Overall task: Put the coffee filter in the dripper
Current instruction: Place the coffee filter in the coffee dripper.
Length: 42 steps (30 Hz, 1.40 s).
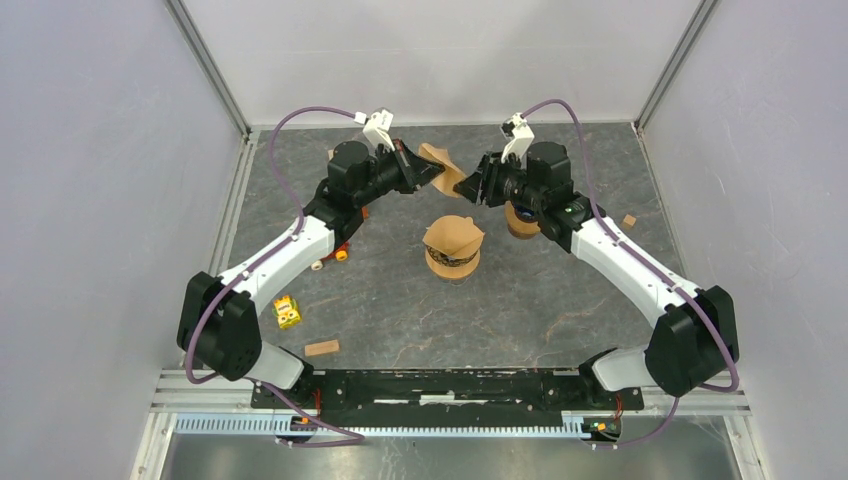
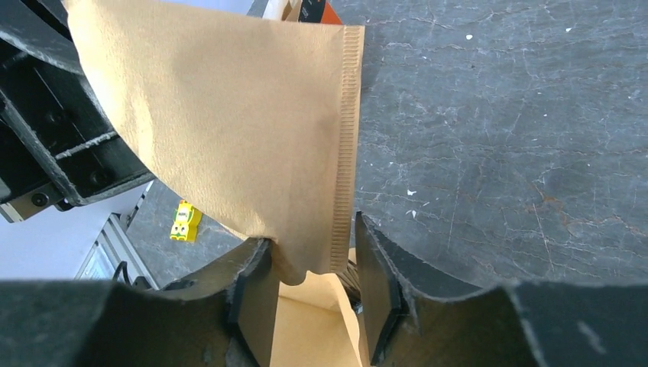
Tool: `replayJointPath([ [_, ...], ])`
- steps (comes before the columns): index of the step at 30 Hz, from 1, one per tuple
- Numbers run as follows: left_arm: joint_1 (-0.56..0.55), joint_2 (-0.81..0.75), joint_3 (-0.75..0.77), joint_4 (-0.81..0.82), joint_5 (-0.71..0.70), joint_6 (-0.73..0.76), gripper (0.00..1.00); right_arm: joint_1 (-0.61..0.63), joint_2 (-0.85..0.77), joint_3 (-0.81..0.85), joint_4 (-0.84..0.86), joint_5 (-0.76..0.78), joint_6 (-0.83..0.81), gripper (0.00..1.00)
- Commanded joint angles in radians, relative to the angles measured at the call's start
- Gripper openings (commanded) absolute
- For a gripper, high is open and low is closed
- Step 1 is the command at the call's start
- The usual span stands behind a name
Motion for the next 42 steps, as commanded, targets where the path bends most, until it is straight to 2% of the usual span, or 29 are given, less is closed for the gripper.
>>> replayJointPath([
  [1, 0.005, -0.025, -0.012, 0.051, 0.009, 0.022, 0.02, -0.007, -0.002, -0.004, 0.048, -0.010, 0.004, 0.42],
  [14, 0.004, -0.032, -0.018, 0.045, 0.002, 0.045, 0.02, -0.007, -0.007, 0.013, 0.039, 0.008, -0.026, 0.14],
  [19, 0.004, -0.036, -0.017, 0.045, 0.004, 0.051, 0.02, -0.007, -0.011, 0.028, 0.016, 0.046, -0.061, 0.00],
  [23, 0.005, -0.040, -0.012, 0.046, 0.014, 0.055, 0.02, -0.007, -0.018, 0.031, 0.016, 0.062, -0.078, 0.00],
  [30, 0.005, -0.039, -0.024, 0.075, 0.024, 0.037, 0.02, -0.006, -0.022, 0.023, 0.016, 0.055, -0.071, 0.30],
  [38, 0.005, -0.034, -0.082, 0.213, 0.047, -0.003, 0.02, -0.006, -0.028, -0.011, 0.031, 0.019, -0.023, 0.47],
  [42, 0.004, -0.032, -0.098, 0.240, 0.048, -0.004, 0.02, -0.007, -0.027, -0.047, 0.082, -0.033, 0.036, 0.52],
])
